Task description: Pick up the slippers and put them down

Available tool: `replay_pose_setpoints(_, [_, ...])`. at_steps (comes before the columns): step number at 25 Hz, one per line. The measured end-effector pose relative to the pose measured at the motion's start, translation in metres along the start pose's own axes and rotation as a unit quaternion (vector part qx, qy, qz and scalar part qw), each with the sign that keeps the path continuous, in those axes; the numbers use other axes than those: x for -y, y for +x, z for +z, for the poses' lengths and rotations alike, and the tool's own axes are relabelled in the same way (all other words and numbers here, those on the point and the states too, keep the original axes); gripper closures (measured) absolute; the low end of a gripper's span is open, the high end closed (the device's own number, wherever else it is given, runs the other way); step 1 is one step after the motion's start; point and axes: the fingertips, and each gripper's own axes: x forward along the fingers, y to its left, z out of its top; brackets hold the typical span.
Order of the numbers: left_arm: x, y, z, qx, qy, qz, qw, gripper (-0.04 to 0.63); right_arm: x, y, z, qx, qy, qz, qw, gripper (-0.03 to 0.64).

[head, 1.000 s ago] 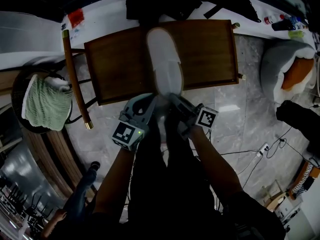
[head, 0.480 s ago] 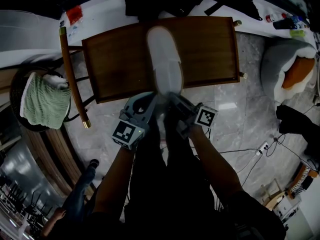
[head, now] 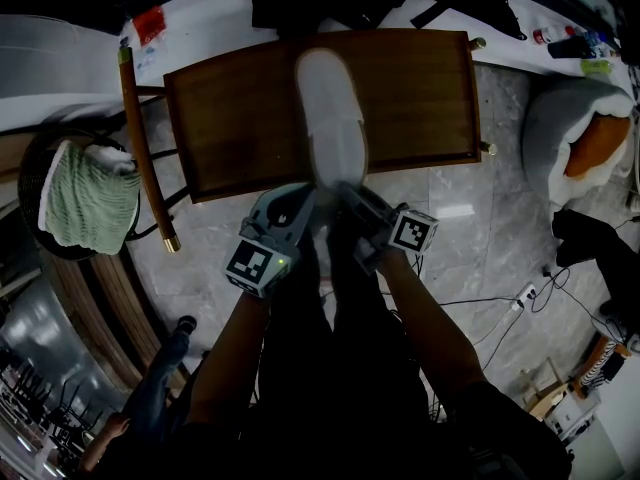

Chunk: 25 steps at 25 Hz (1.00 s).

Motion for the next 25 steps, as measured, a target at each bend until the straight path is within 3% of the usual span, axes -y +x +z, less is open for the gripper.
replay_pose_setpoints(10, [0.004, -0.006, 0.015, 0.009, 0.007, 0.0, 0.9999, 0.589, -0.011, -0.025, 0.011, 0.014, -0.041, -0.018, 0.999, 0.474])
replay_pose_setpoints(15, [0.008, -0.006, 0.041, 0.02, 0.014, -0.006, 0.9997, 0.589, -0.044, -0.046, 0.034, 0.023, -0.117, -0.027, 0.992, 0.476])
replay_pose_setpoints(20, [0.019, -0.013, 0.071, 0.029, 0.019, -0.019, 0.9992, 0.589, -0.107, -0.05, 0.05, 0.002, -0.22, 0.004, 0.975, 0.522])
replay_pose_setpoints(25, [0.044, -0.029, 0.111, 0.047, 0.043, -0.032, 0.9974, 0.589, -0.176, -0.051, 0.057, -0.02, -0.319, 0.041, 0.947, 0.554])
